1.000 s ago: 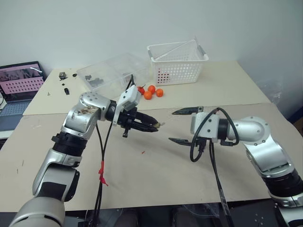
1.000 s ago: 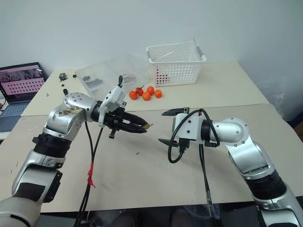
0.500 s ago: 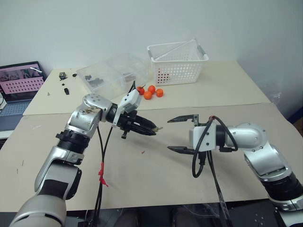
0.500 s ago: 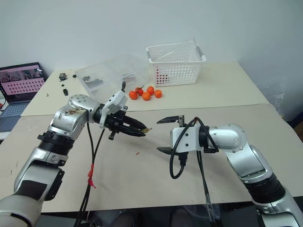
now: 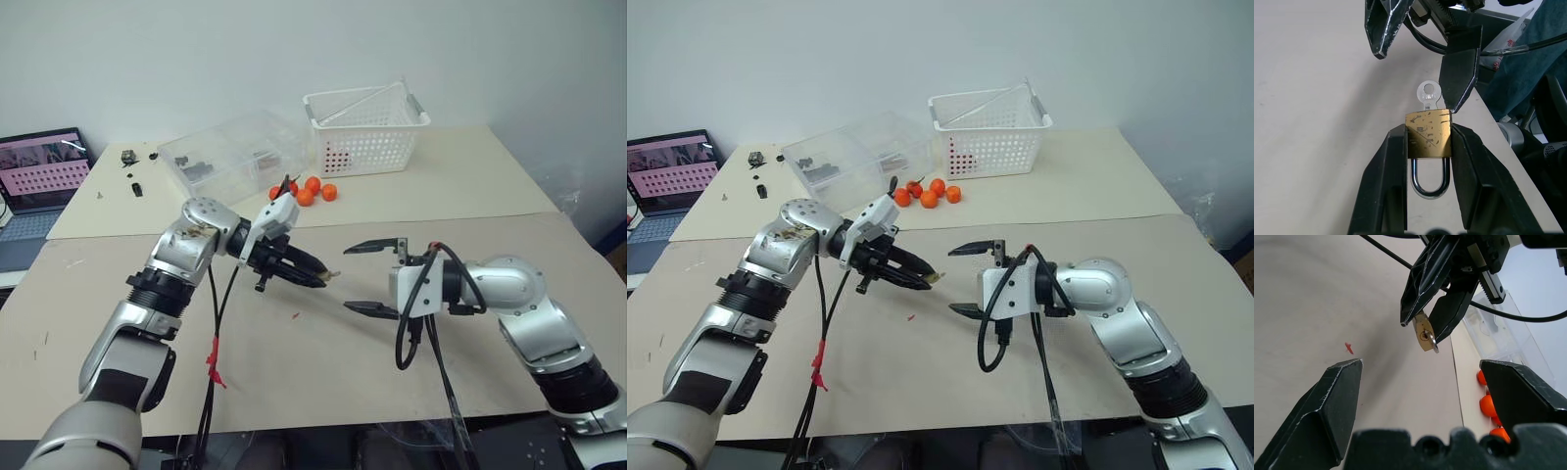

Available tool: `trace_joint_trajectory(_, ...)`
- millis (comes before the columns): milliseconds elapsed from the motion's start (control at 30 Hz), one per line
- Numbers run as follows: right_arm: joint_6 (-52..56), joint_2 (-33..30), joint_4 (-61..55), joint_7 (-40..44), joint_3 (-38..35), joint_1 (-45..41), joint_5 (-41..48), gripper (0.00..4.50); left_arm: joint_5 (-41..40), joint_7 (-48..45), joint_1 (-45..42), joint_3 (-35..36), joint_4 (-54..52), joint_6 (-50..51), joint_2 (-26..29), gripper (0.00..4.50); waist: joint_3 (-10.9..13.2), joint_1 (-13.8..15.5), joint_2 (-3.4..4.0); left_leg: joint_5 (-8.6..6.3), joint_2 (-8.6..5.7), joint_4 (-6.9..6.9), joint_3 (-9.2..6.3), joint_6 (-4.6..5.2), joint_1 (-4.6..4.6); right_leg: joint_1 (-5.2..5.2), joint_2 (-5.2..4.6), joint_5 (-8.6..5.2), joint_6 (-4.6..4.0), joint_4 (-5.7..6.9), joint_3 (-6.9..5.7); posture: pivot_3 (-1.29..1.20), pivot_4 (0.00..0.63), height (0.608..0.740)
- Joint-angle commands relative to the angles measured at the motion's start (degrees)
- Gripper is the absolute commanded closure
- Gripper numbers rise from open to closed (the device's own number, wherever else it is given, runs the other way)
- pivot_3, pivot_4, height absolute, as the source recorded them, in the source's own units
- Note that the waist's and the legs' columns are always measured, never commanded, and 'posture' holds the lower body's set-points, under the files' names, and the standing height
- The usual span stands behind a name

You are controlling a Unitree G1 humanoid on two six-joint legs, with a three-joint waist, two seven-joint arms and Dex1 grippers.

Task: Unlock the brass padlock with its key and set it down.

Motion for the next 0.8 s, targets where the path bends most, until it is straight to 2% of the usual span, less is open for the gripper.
trace_joint_trajectory(33, -1.74, 0.44, -0.47, -0.33, -0.59, -1.25, -0.04, 0.66, 0.26, -0.62, -1.38, 0.09, -1.40, -0.97, -0.17, 3.74, 0.00, 0.00, 0.00, 0.00, 0.00, 0.00, 0.00, 0.00, 0.00, 0.00, -0.01, 0.00, 0.00, 0.00, 0.00, 0.00, 0.150, 0.740)
trace_joint_trajectory(67, -1.90, 0.49, -0.37, -0.38, -0.53, -1.26, -0.23, 1.10, 0.30, -0.67, -1.41, 0.05, -1.37, -0.97, -0.21, 3.74, 0.00, 0.00, 0.00, 0.00, -0.01, 0.00, 0.00, 0.00, 0.00, 0.00, -0.01, 0.00, 0.00, 0.00, 0.00, 0.00, 0.150, 0.740)
trace_joint_trajectory(100, -1.95, 0.54, -0.34, -0.41, -0.52, -1.30, -0.28, 1.30, 0.33, -0.69, -1.38, -0.06, -1.39, -1.03, -0.24, 3.74, 0.00, 0.00, 0.00, 0.00, -0.01, 0.01, 0.00, 0.00, 0.00, 0.01, -0.01, 0.00, 0.00, 0.00, 0.00, 0.00, 0.150, 0.740)
trace_joint_trajectory(300, -1.31, 1.07, -0.57, -0.21, -0.58, -1.54, 0.27, 1.30, 0.21, -0.70, -1.27, -0.88, -1.49, -1.39, -0.40, 3.74, 0.00, -0.01, 0.00, 0.00, 0.00, 0.00, 0.00, 0.00, 0.01, 0.00, 0.01, 0.00, 0.00, 0.01, 0.01, 0.00, 0.150, 0.740)
trace_joint_trajectory(433, -1.14, 1.38, -0.51, -0.51, -0.59, -1.64, 0.00, 2.23, 0.22, -0.70, -1.53, -1.13, -0.96, -1.76, -0.69, 3.74, 0.00, -0.01, 0.00, 0.00, 0.00, 0.01, 0.00, 0.00, 0.01, 0.00, 0.00, 0.00, 0.00, 0.01, 0.01, 0.00, 0.150, 0.740)
trace_joint_trajectory(467, -1.19, 1.45, -0.51, -0.66, -0.59, -1.68, -0.23, 2.58, 0.24, -0.70, -1.58, -1.11, -0.87, -1.85, -0.79, 3.74, 0.00, 0.00, 0.00, 0.00, 0.00, 0.00, 0.00, 0.00, 0.00, -0.01, 0.01, 0.00, 0.00, 0.02, 0.00, 0.00, 0.150, 0.740)
trace_joint_trajectory(800, -0.12, 2.22, -0.85, -0.62, -0.47, -1.95, -0.01, 2.58, 0.31, -0.70, -2.03, -1.21, -0.21, -2.59, -1.30, 3.74, 0.00, -0.03, 0.00, 0.00, 0.00, 0.02, 0.01, 0.00, 0.00, -0.01, 0.01, 0.00, 0.00, 0.04, 0.02, 0.00, 0.150, 0.740)
